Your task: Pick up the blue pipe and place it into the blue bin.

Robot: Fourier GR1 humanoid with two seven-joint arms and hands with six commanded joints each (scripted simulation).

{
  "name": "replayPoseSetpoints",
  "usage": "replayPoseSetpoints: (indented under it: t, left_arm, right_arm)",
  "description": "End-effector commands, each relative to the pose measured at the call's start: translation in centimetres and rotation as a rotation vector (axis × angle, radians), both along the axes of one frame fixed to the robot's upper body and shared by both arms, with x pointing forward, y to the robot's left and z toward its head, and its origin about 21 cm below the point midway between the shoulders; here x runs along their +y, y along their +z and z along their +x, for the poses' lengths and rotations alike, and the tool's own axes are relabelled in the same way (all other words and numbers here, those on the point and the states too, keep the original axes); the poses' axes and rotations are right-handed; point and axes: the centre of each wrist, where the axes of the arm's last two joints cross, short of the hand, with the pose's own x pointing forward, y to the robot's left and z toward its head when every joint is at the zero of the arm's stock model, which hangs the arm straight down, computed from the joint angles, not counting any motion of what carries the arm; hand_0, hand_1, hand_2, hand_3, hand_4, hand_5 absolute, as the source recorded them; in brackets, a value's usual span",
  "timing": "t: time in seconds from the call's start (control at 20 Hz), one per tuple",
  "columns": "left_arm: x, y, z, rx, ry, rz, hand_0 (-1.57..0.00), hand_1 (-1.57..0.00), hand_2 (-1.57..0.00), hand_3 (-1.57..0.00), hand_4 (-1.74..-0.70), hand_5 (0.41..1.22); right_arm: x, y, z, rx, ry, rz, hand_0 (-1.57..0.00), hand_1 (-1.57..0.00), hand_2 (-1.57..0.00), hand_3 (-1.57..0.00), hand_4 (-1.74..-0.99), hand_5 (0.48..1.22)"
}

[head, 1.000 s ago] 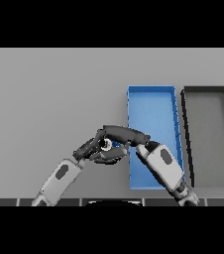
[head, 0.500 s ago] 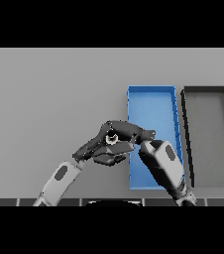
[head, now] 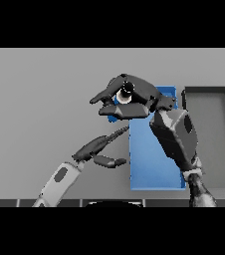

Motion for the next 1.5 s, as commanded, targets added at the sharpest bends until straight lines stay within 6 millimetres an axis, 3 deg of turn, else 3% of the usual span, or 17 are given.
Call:
replayPoseSetpoints:
  t: [0.0,0.2,0.35,0.6,0.95,1.05,1.15,1.2,1.25,1.3,1.35,1.45]
  left_arm:
    - [0.4,-0.2,0.0,-0.007,0.003,0.005,0.0,0.0,0.0,0.0,-0.91,0.486]
    - [0.5,-0.3,0.1,-0.004,0.009,0.017,0.0,0.0,0.0,0.0,-0.89,0.485]
    - [0.8,-0.1,0.1,-0.008,0.008,0.012,0.0,0.0,0.0,0.0,-0.89,0.482]
    - [0.9,-0.4,0.2,-0.003,0.015,0.017,0.0,0.0,0.0,0.0,-0.88,0.483]
    - [0.9,-0.6,-0.1,-0.006,0.013,0.023,0.0,0.0,0.0,0.0,-0.88,0.479]
    - [0.9,-0.5,-0.4,-0.012,0.01,0.008,0.0,0.0,0.0,0.0,-0.88,0.475]
    - [0.6,-0.5,-0.2,-0.006,0.011,0.015,0.0,0.0,0.0,0.0,-0.88,0.479]
    - [0.7,-0.4,-0.2,-0.007,0.008,0.019,0.0,0.0,0.0,0.0,-0.88,0.481]
    - [0.7,-0.3,-0.2,-0.008,0.005,0.012,0.0,0.0,0.0,0.0,-0.89,0.483]
    - [0.6,0.0,0.2,-0.012,0.014,0.019,0.0,0.0,0.0,0.0,-0.89,0.486]
    - [0.7,-0.3,0.0,-0.011,0.011,0.02,0.0,0.0,0.0,0.0,-0.88,0.49]
    - [0.4,0.1,0.3,-0.018,0.014,0.018,0.0,0.0,0.0,0.0,-0.88,0.495]
  right_arm:
    - [-0.5,0.6,0.8,0.013,-0.065,0.019,-1.57,-1.57,-1.57,-1.57,-1.496,1.221]
    - [-4.0,1.2,3.9,0.042,-0.289,-0.014,-1.57,-1.57,-1.57,-1.57,-1.498,1.221]
    - [-6.4,-1.0,6.3,0.146,-0.42,-0.055,-1.57,-1.57,-1.57,-1.57,-1.498,1.221]
    - [-10.7,-8.4,8.1,0.359,-0.612,-0.16,-1.57,-1.57,-1.57,-1.57,-1.499,1.221]
    - [-13.0,-16.4,6.9,0.62,-0.814,-0.321,-1.57,-1.57,-1.57,-1.57,-1.499,1.221]
    - [-13.9,-18.4,6.4,0.688,-0.851,-0.385,-1.57,-1.57,-1.57,-1.02,-1.586,1.221]
    - [-14.2,-19.8,5.8,0.752,-0.851,-0.443,-1.57,-1.57,-1.57,-0.68,-1.642,1.221]
    - [-14.6,-20.3,5.5,0.78,-0.865,-0.484,-1.57,-1.57,-1.57,-0.62,-1.662,1.221]
    - [-14.8,-21.0,5.3,0.813,-0.885,-0.519,-1.57,-1.57,-1.57,-0.81,-1.617,1.199]
    - [-14.6,-21.5,5.3,0.861,-0.897,-0.541,-1.57,-1.51,-1.45,-0.96,-1.573,1.188]
    - [-14.8,-21.9,5.3,0.909,-0.905,-0.558,-1.26,-1.21,-1.16,-0.77,-1.515,1.176]
    - [-14.5,-22.5,5.1,1.001,-0.888,-0.595,-0.8,-0.77,-0.74,-0.49,-1.385,1.114]
